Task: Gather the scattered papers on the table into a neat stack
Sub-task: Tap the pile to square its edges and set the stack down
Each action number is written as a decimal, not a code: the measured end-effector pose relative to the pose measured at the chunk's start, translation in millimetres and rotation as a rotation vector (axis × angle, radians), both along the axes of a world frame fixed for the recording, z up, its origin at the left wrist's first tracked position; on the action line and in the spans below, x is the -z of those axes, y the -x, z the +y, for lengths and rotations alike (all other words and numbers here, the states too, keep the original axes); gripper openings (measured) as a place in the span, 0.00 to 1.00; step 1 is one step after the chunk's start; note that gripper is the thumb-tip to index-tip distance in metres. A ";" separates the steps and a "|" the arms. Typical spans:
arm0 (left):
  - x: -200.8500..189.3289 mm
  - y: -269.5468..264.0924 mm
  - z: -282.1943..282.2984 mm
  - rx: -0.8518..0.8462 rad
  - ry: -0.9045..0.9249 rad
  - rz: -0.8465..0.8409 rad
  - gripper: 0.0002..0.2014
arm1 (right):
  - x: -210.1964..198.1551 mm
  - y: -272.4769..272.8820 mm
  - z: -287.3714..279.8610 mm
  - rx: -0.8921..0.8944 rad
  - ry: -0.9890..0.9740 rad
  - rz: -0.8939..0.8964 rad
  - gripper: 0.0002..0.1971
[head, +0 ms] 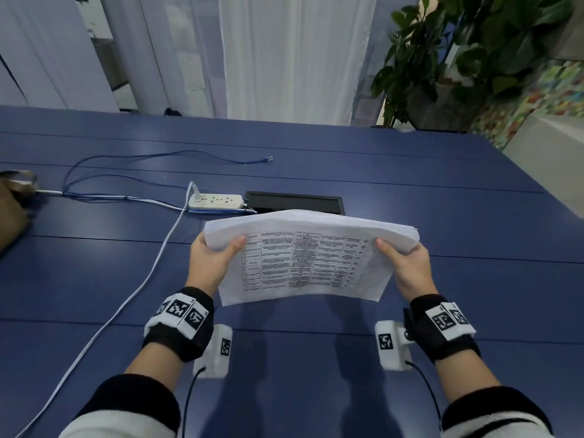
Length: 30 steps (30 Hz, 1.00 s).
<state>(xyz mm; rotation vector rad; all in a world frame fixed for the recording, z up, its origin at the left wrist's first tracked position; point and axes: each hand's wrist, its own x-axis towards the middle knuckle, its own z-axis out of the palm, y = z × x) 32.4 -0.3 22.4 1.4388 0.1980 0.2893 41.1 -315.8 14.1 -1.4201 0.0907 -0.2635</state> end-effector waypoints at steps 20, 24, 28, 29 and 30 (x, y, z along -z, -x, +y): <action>12.5 -8.6 27.3 0.324 0.005 0.041 0.35 | 4.9 -4.5 -25.9 -0.207 0.088 0.111 0.41; 9.2 -13.0 26.2 0.393 -0.063 0.042 0.35 | 5.6 -9.4 -20.6 -0.226 0.120 0.122 0.41; 10.6 -13.7 20.0 0.328 -0.073 0.047 0.13 | 7.1 -9.4 -17.2 -0.191 0.155 0.126 0.17; 11.0 -13.5 19.0 0.310 -0.084 0.045 0.12 | 7.1 -9.4 -17.5 -0.179 0.164 0.118 0.15; 11.6 -13.4 18.9 0.302 -0.091 0.042 0.12 | 7.1 -9.6 -17.8 -0.168 0.175 0.109 0.15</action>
